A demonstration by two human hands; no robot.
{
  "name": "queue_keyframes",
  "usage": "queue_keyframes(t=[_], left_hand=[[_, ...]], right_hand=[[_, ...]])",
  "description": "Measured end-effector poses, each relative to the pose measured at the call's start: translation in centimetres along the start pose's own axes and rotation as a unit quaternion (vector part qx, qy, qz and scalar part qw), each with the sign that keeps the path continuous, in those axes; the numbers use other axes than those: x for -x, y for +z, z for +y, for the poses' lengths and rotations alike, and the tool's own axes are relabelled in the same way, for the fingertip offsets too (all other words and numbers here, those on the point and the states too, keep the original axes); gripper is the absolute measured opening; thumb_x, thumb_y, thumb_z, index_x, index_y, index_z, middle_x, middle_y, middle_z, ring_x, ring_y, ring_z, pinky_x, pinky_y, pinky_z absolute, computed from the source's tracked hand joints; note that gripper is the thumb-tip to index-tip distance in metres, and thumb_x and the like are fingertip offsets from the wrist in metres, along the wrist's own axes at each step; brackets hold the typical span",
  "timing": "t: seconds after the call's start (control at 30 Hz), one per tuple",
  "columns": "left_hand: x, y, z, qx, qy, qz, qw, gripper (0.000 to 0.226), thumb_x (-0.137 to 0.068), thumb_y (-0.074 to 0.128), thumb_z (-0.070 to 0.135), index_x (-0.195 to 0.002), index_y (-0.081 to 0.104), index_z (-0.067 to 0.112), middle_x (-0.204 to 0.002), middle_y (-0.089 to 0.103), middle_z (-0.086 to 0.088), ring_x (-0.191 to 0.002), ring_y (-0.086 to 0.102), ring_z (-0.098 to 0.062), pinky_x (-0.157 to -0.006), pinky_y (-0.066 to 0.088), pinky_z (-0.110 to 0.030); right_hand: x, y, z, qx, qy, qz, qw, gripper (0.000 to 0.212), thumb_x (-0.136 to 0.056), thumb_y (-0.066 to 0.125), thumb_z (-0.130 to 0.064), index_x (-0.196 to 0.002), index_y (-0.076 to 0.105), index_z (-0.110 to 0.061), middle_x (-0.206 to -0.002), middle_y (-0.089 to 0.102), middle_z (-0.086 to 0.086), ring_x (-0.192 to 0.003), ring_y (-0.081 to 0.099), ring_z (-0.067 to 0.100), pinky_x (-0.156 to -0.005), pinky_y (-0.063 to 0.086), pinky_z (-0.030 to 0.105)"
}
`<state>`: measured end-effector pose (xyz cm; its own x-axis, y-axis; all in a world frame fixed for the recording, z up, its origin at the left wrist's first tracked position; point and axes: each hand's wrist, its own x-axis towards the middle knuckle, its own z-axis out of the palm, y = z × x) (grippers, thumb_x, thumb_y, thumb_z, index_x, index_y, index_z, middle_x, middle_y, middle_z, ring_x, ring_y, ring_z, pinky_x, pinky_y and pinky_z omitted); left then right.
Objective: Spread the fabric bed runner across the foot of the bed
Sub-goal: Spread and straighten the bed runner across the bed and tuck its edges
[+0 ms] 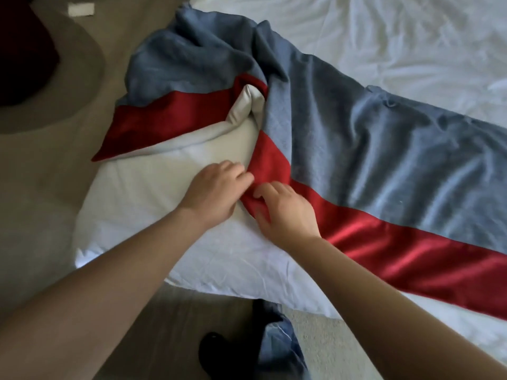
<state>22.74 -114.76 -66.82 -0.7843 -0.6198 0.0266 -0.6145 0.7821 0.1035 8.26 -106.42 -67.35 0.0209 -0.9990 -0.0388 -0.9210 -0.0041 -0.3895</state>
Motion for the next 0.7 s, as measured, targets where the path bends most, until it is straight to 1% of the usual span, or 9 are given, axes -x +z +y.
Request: queue_keyframes(t=[0.1, 0.17, 0.23, 0.33, 0.43, 0.5, 0.53, 0.6, 0.7], left_hand=[[-1.1, 0.0, -2.4, 0.016, -0.091, 0.036, 0.995, 0.031, -0.076, 0.053, 0.005, -0.105, 0.061, 0.011, -0.098, 0.059, -0.012, -0.092, 0.055, -0.034, -0.073, 0.047, -0.045], [-1.9, 0.2, -3.7, 0.017, -0.139, 0.060, 0.988, 0.033, -0.076, 0.055, 0.004, -0.108, 0.061, 0.010, -0.099, 0.060, -0.013, -0.093, 0.056, -0.035, -0.074, 0.048, -0.046], [-2.8, 0.4, -4.6, 0.012, -0.186, 0.073, 0.980, 0.033, -0.075, 0.056, 0.004, -0.107, 0.061, 0.008, -0.099, 0.060, -0.013, -0.092, 0.056, -0.036, -0.071, 0.048, -0.046], [-4.8, 0.8, -5.3, -0.002, -0.228, 0.056, 0.972, 0.028, -0.079, 0.056, 0.011, -0.108, 0.058, 0.009, -0.098, 0.058, -0.013, -0.090, 0.055, -0.036, -0.069, 0.046, -0.044], [-6.8, 1.1, -5.8, -0.003, -0.267, 0.063, 0.962, 0.026, -0.082, 0.057, 0.019, -0.107, 0.056, 0.011, -0.100, 0.059, -0.012, -0.090, 0.056, -0.036, -0.067, 0.044, -0.042], [-7.9, 1.3, -6.0, -0.001, -0.283, 0.071, 0.957, 0.027, -0.084, 0.059, 0.024, -0.108, 0.055, 0.011, -0.100, 0.061, -0.011, -0.090, 0.057, -0.035, -0.066, 0.043, -0.041], [-8.4, 1.4, -6.2, -0.001, -0.285, 0.068, 0.956, 0.027, -0.084, 0.059, 0.026, -0.107, 0.054, 0.012, -0.099, 0.061, -0.011, -0.089, 0.057, -0.035, -0.064, 0.041, -0.040], [-9.1, 1.7, -6.5, -0.005, -0.288, 0.060, 0.956, 0.023, -0.085, 0.057, 0.026, -0.103, 0.055, 0.012, -0.095, 0.061, -0.010, -0.087, 0.058, -0.034, -0.060, 0.037, -0.038], [-9.5, 2.2, -7.4, -0.008, -0.295, 0.041, 0.955, 0.017, -0.087, 0.055, 0.024, -0.096, 0.059, 0.010, -0.089, 0.062, -0.011, -0.082, 0.058, -0.034, -0.055, 0.033, -0.035]], right_hand=[[-4.4, -0.2, -0.8, -0.007, -0.013, 0.043, 0.999, 0.024, -0.084, 0.054, -0.017, -0.106, 0.062, -0.014, -0.101, 0.060, 0.005, -0.095, 0.054, 0.027, -0.060, 0.045, 0.036], [-6.9, -0.3, -0.7, 0.012, -0.016, 0.044, 0.999, 0.027, -0.084, 0.053, -0.016, -0.111, 0.060, -0.015, -0.106, 0.057, 0.005, -0.100, 0.052, 0.025, -0.058, 0.038, 0.033], [-9.3, -0.6, -0.1, 0.034, -0.016, 0.030, 0.999, 0.030, -0.084, 0.053, -0.016, -0.114, 0.057, -0.016, -0.112, 0.054, 0.003, -0.105, 0.050, 0.023, -0.059, 0.037, 0.032], [-12.8, -1.1, 0.8, 0.058, 0.016, 0.032, 0.998, 0.032, -0.085, 0.053, -0.015, -0.117, 0.051, -0.014, -0.119, 0.049, 0.004, -0.107, 0.048, 0.024, -0.061, 0.039, 0.034], [-15.8, -0.9, 1.7, 0.068, 0.060, 0.017, 0.996, 0.039, -0.087, 0.052, -0.016, -0.125, 0.043, -0.013, -0.120, 0.047, 0.006, -0.104, 0.052, 0.025, -0.062, 0.037, 0.035], [-17.3, -0.5, 2.0, 0.068, 0.076, 0.011, 0.995, 0.041, -0.089, 0.050, -0.015, -0.129, 0.039, -0.011, -0.118, 0.051, 0.007, -0.099, 0.057, 0.026, -0.060, 0.037, 0.035], [-17.8, -0.3, 2.1, 0.064, 0.083, 0.018, 0.994, 0.039, -0.089, 0.048, -0.014, -0.128, 0.039, -0.010, -0.115, 0.053, 0.008, -0.094, 0.060, 0.027, -0.058, 0.036, 0.034], [-18.4, 0.0, 2.4, 0.053, 0.103, 0.049, 0.992, 0.031, -0.090, 0.045, -0.011, -0.120, 0.039, -0.007, -0.105, 0.059, 0.008, -0.082, 0.064, 0.029, -0.054, 0.035, 0.032], [-19.2, 0.2, 3.1, 0.012, 0.151, 0.078, 0.985, 0.023, -0.091, 0.039, -0.011, -0.113, 0.035, -0.011, -0.088, 0.064, 0.004, -0.072, 0.065, 0.028, -0.051, 0.033, 0.028]])
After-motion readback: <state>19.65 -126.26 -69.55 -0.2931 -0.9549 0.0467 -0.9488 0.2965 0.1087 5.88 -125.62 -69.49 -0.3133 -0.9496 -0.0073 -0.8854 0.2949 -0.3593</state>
